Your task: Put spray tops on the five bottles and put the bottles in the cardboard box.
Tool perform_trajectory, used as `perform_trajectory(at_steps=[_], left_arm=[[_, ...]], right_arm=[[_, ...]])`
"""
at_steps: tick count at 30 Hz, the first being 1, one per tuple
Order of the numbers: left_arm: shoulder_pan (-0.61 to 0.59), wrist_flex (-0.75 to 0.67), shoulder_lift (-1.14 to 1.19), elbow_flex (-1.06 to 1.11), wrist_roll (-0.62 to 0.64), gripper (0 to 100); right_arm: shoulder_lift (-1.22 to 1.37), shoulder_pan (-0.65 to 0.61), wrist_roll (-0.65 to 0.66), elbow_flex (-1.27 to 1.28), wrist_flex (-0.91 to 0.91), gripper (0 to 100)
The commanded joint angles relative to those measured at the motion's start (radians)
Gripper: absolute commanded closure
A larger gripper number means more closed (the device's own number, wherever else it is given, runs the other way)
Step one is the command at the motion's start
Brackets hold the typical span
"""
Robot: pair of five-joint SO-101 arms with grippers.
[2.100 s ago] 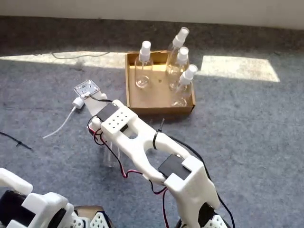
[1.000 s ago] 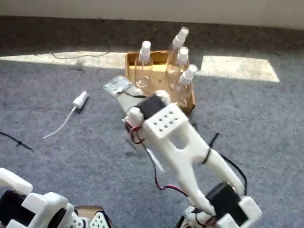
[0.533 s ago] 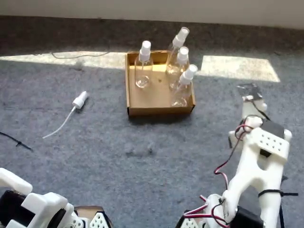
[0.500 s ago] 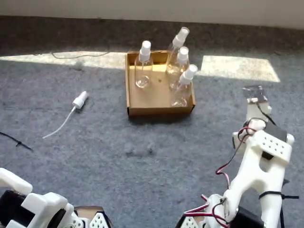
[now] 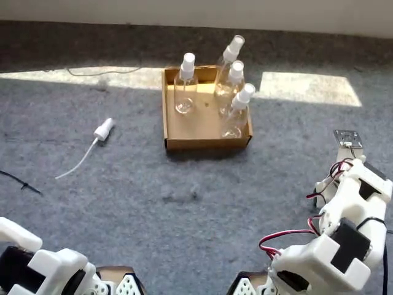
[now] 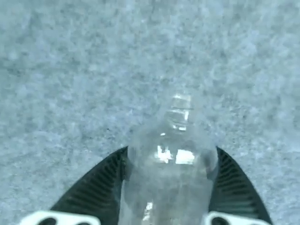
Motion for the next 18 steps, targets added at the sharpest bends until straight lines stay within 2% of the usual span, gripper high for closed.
perform_trajectory(at_steps=[1,8,13,18], left_arm=[[0.005,0.005,-0.015,-0.008,-0.008,70],[0.005,0.005,-0.015,-0.005,-0.008,70],[0.005,0.003,-0.015,-0.005,-0.008,70],[0.004,0.002,-0.015,-0.005,-0.008,70]], right_arm=[[0.005,0.016,0.005,-0.038,-0.013,69.8],[0.007,-0.01,-0.103,-0.081,0.002,69.8],[0.013,-0.061,-0.189,-0.236,0.166,69.8],[0.015,-0.099,-0.219,-0.346,0.222,69.8]])
